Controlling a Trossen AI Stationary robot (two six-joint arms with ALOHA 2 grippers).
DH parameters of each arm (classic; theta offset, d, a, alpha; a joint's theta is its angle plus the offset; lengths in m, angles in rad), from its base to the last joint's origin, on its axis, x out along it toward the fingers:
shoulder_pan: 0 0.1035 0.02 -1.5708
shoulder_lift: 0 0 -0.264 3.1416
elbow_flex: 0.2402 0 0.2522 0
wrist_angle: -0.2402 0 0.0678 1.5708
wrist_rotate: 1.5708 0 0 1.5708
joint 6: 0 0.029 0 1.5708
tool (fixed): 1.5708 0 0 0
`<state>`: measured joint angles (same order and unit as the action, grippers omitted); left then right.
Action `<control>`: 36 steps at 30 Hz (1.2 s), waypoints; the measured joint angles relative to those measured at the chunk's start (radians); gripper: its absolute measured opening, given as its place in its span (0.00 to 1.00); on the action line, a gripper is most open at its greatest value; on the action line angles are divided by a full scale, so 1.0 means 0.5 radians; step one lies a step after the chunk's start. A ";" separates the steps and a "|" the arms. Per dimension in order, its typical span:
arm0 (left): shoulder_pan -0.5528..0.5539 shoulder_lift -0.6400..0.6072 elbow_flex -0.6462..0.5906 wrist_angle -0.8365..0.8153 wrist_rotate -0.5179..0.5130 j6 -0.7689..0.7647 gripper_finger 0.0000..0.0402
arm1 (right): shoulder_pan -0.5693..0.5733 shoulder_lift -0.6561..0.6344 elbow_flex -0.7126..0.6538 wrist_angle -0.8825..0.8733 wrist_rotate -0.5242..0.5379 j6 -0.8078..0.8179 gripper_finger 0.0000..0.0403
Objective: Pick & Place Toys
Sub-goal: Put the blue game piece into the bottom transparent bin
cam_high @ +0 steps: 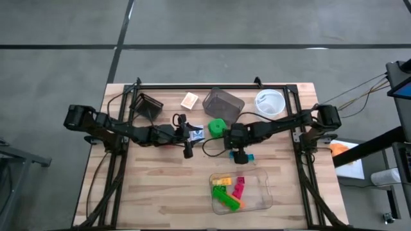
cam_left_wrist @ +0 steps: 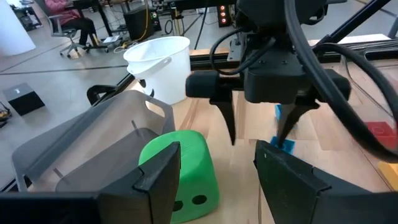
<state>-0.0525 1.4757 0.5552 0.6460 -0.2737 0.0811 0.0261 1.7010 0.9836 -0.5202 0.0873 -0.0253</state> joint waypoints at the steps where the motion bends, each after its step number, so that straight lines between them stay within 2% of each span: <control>1: 0.000 0.000 0.000 0.000 0.000 0.000 0.52 | 0.000 -0.007 -0.001 -0.006 0.025 0.001 0.73; 12: 0.000 0.000 0.000 -0.002 0.000 -0.001 0.52 | 0.000 -0.016 -0.012 -0.104 0.072 -0.011 0.73; 18: 0.000 0.000 0.000 -0.002 0.000 -0.002 0.52 | -0.002 -0.016 -0.012 -0.108 0.047 -0.014 0.73; 21: 0.000 0.000 0.000 -0.002 0.000 -0.004 0.52 | -0.002 -0.015 -0.012 -0.114 -0.003 -0.015 0.70; 27: 0.000 0.000 0.000 -0.002 0.000 -0.005 0.52 | -0.006 -0.012 -0.014 -0.133 -0.112 -0.017 0.49; 36: 0.000 0.000 0.000 -0.002 0.000 -0.005 0.52 | -0.005 -0.012 -0.014 -0.164 -0.135 -0.046 0.13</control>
<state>-0.0525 1.4757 0.5552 0.6453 -0.2737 0.0784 0.0235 1.6951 0.9764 -0.6019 0.0199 -0.0484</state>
